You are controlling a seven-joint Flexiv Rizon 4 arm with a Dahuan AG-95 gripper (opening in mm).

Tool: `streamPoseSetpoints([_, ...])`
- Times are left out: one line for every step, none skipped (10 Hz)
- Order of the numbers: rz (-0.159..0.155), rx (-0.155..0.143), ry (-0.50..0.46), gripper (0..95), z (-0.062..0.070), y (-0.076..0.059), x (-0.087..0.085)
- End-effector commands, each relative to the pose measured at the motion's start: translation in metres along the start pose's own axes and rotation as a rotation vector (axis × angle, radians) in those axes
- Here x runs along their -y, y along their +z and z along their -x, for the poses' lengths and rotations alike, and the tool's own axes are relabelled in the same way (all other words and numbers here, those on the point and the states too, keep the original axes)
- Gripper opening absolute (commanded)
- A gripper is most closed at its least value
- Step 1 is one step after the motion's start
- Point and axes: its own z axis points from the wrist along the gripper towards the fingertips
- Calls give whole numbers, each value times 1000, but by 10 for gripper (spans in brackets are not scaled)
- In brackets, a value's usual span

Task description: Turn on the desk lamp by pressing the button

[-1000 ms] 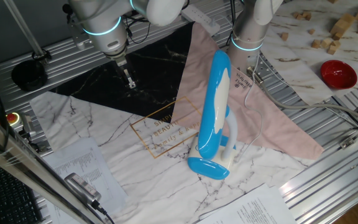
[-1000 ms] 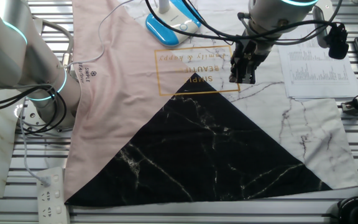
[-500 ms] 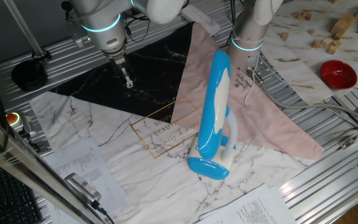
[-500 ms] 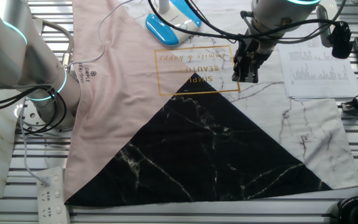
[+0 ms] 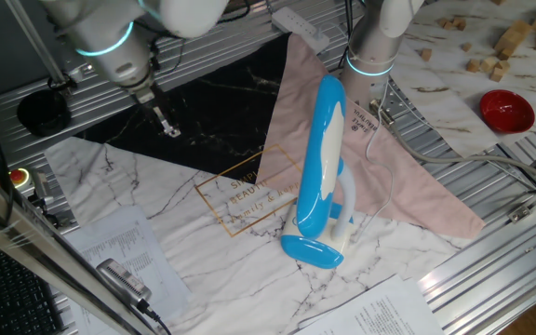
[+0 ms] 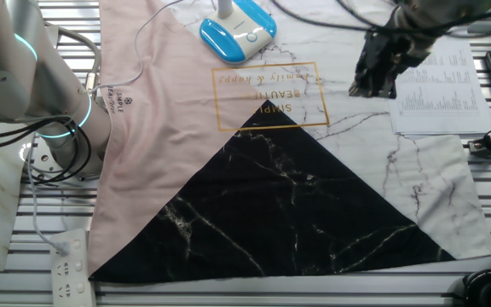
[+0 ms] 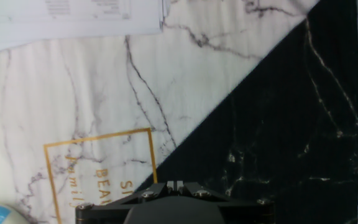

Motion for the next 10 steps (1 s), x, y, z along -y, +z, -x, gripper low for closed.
streamPoseSetpoints([-2, 50, 32, 0, 3, 6, -9])
streamPoseSetpoints([0, 61, 44, 0, 4, 9, -13])
streamPoseSetpoints([1, 67, 53, 0, 6, 11, -17])
streamPoseSetpoints([2, 74, 64, 0, 7, 16, -22])
streamPoseSetpoints([2, 76, 64, 0, 7, 19, -25])
streamPoseSetpoints([2, 77, 64, 0, 6, 22, -26])
streamPoseSetpoints([3, 79, 63, 0, 3, 28, -27])
streamPoseSetpoints([4, 84, 59, 0, -2, 38, -28])
streamPoseSetpoints([5, 90, 54, 0, -5, 44, -29])
streamPoseSetpoints([8, 97, 47, 0, -6, 49, -28])
